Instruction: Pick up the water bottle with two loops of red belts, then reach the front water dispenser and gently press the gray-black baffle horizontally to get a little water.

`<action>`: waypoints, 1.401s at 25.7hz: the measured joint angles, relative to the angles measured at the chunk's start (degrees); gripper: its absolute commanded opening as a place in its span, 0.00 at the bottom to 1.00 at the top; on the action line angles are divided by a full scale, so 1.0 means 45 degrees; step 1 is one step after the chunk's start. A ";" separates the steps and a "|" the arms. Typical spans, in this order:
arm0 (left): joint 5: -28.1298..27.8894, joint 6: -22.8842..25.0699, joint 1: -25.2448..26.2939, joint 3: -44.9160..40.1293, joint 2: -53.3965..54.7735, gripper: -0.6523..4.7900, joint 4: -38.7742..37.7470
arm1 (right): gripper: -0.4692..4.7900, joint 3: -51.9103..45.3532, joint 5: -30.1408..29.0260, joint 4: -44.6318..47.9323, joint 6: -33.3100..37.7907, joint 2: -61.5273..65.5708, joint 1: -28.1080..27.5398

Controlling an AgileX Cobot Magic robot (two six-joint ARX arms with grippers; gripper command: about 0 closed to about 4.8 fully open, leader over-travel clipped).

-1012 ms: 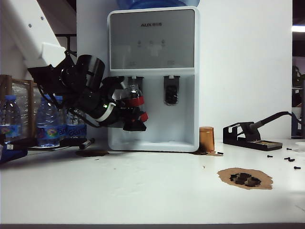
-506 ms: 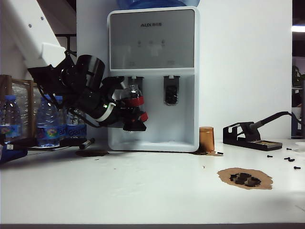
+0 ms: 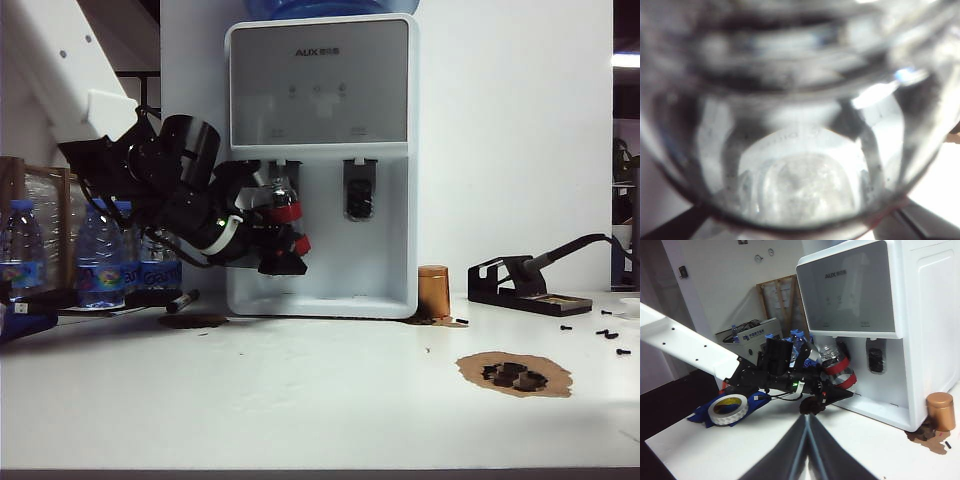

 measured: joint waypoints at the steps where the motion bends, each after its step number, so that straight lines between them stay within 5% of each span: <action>1: 0.0000 0.0000 0.0000 0.0000 0.0005 0.11 0.0000 | 0.08 0.0000 -0.0068 -0.0015 0.0005 0.0000 0.0000; 19: 0.0665 -0.0029 0.0257 -0.0277 -0.1103 0.11 -0.1282 | 0.08 0.0000 -0.0097 -0.0049 0.0000 -0.0039 0.0000; 36: 0.2331 -0.0083 0.0257 -0.5469 -0.4347 0.11 0.1195 | 0.08 -0.1209 0.0578 -0.0418 -0.0034 -0.0083 0.0000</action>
